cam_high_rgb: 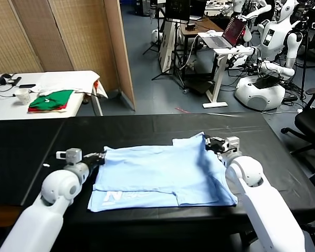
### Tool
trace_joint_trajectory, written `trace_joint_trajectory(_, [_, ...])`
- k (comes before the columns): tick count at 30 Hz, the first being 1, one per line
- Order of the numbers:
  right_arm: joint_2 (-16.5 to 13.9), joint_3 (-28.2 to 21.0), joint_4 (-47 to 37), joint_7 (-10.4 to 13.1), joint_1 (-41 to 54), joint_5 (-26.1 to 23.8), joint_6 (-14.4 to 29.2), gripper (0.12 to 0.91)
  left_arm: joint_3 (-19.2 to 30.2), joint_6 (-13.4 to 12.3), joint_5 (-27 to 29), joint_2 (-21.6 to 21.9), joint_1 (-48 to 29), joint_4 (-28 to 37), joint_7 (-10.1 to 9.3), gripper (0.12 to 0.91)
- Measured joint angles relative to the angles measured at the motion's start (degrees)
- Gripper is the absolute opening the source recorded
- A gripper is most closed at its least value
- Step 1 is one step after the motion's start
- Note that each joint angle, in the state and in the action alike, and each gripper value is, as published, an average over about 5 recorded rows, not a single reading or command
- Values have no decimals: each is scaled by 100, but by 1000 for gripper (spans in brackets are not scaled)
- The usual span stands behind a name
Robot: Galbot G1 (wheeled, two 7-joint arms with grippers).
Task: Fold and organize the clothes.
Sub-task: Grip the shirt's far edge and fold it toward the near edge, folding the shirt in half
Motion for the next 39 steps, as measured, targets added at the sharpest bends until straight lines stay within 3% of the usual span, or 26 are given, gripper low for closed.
trace_joint_trajectory(8, [-111,316,740,153,-698,-141,-200,140,-206,15,196,78,458,-450,4,146])
trace_joint_trajectory(17, [-141,616,1748,416,-1768,-380,-742,140,-361,121,442,88,1195,-1111,-42,146])
trace_joint_trajectory(27, [-40,839,2153,382,-2703,-617,-855,140,-549,138,794,67,2004,-1551,-36,146])
trace_joint_trajectory(39, [86,885,2218,326,-3154,-594,-719,147,-537,139,1224,-78,2353,-1514,-21,146])
